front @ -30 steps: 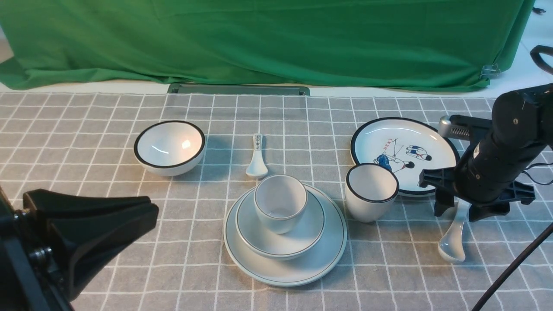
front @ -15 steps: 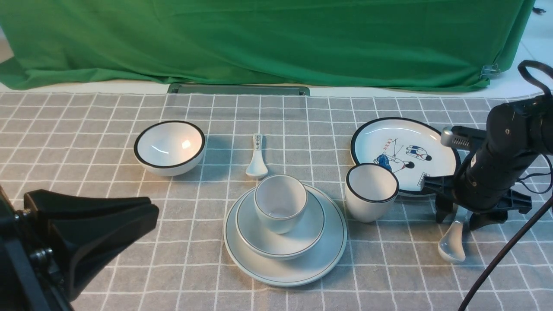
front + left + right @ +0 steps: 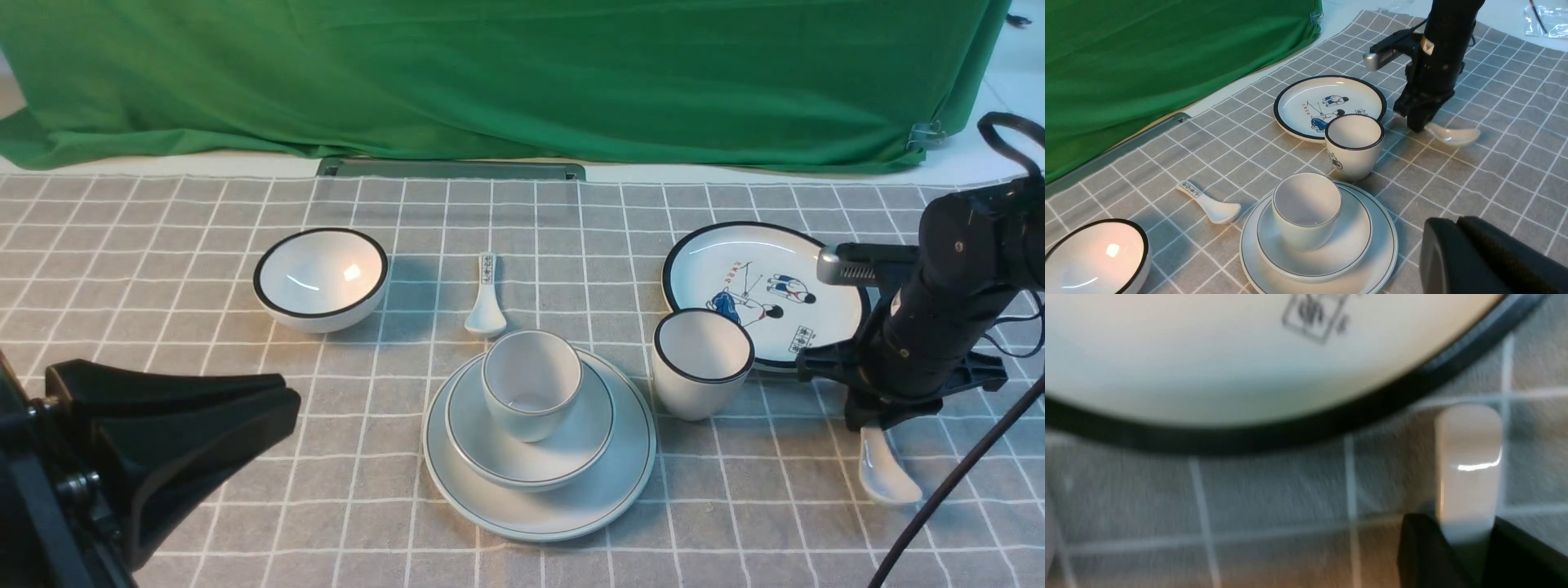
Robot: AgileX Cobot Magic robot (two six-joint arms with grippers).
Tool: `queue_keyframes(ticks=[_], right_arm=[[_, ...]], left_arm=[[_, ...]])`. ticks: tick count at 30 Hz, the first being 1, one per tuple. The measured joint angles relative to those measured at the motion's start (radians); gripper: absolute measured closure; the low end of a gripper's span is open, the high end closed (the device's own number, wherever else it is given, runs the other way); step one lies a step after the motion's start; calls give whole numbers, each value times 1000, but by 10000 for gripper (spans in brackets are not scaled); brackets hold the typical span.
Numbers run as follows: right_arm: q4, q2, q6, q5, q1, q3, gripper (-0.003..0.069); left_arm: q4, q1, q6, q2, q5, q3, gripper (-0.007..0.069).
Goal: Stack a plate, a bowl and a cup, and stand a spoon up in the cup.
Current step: Use the right arm to grab a blue soup spoon, then use the right arm to put the blue soup spoon into the blue teacup in the middle
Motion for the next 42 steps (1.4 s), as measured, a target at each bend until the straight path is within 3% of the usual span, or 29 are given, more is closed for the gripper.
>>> queue_keyframes(ticks=[6, 9, 11, 13, 21, 26, 34, 42], right_arm=[[5, -259, -23, -68, 79, 131, 491], [36, -424, -24, -334, 226, 284, 491], [50, -482, -24, -686, 360, 396, 491], [55, -480, -24, -866, 436, 434, 491], [58, -258, -19, -1496, 552, 438, 491], [53, -128, -25, -1587, 553, 358, 491], [50, -57, -156, -1586, 553, 285, 491], [48, 2, -154, -1586, 540, 284, 491]], left_arm=[[3, 0, 2, 0, 1, 0, 615], [6, 0, 2, 0, -8, 0, 615], [7, 0, 2, 0, -20, 0, 615], [8, 0, 2, 0, -27, 0, 615], [11, 0, 3, 0, -43, 0, 615], [12, 0, 3, 0, -44, 0, 615], [23, 0, 8, 0, -44, 0, 615], [26, 0, 9, 0, -44, 0, 615]])
